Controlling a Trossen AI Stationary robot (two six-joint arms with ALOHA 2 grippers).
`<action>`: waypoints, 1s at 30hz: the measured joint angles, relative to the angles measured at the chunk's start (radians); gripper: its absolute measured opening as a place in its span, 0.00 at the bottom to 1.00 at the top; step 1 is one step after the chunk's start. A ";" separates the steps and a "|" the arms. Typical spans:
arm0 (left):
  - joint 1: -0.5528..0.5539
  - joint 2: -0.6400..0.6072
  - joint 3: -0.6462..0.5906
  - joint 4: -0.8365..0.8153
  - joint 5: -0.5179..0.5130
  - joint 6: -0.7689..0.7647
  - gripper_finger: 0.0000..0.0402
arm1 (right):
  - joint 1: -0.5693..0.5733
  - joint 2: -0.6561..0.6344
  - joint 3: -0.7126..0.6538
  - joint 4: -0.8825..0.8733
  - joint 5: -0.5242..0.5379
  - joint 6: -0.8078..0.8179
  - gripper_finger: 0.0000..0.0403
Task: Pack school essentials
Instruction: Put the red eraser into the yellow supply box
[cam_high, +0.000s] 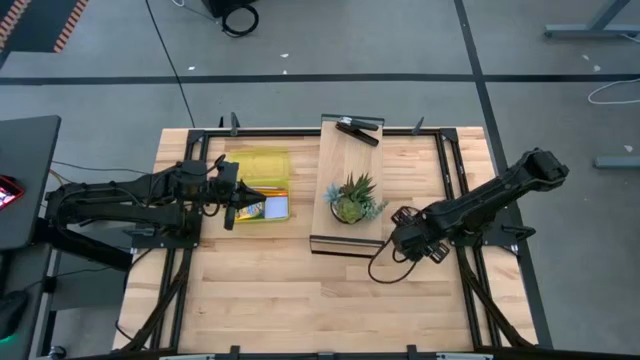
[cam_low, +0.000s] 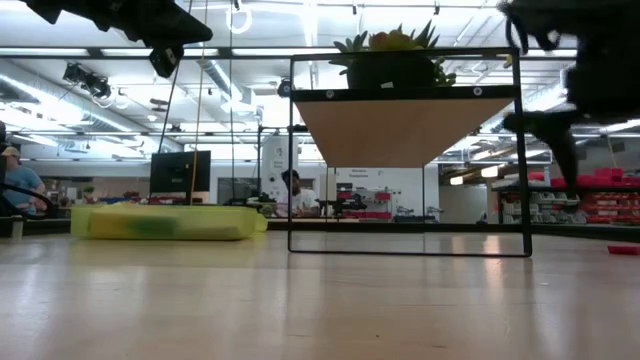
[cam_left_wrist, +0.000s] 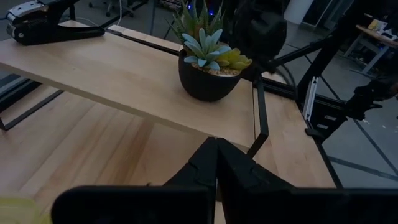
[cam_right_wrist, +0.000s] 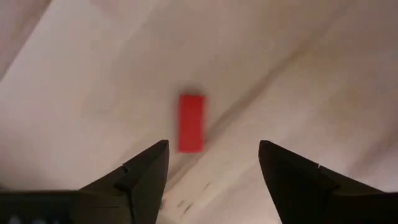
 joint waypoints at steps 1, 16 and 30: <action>0.000 0.000 0.000 0.000 0.000 0.001 0.03 | 0.000 -0.022 0.003 0.007 0.009 0.013 0.63; 0.000 0.000 0.000 0.000 -0.028 0.001 0.04 | 0.048 0.019 -0.081 0.074 -0.050 -0.091 0.63; 0.000 0.000 0.000 0.000 -0.044 0.002 0.04 | 0.016 0.099 -0.105 0.133 -0.004 -0.051 0.63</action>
